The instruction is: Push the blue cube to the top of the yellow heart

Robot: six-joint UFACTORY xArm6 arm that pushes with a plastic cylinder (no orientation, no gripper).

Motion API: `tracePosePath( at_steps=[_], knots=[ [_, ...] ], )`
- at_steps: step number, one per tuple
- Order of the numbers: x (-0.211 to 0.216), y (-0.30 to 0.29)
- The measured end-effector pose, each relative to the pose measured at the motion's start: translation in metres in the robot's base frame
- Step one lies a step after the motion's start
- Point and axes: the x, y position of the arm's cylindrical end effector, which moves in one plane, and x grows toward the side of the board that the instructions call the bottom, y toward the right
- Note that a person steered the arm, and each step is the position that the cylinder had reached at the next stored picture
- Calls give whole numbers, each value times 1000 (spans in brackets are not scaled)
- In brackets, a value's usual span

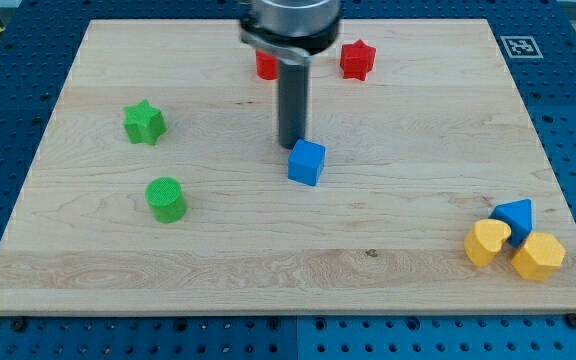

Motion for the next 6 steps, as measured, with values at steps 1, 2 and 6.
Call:
tracePosePath(
  at_steps=[1,2,6],
  knots=[
    [-2,-22],
    [-2,-45],
    [56,11]
  ],
)
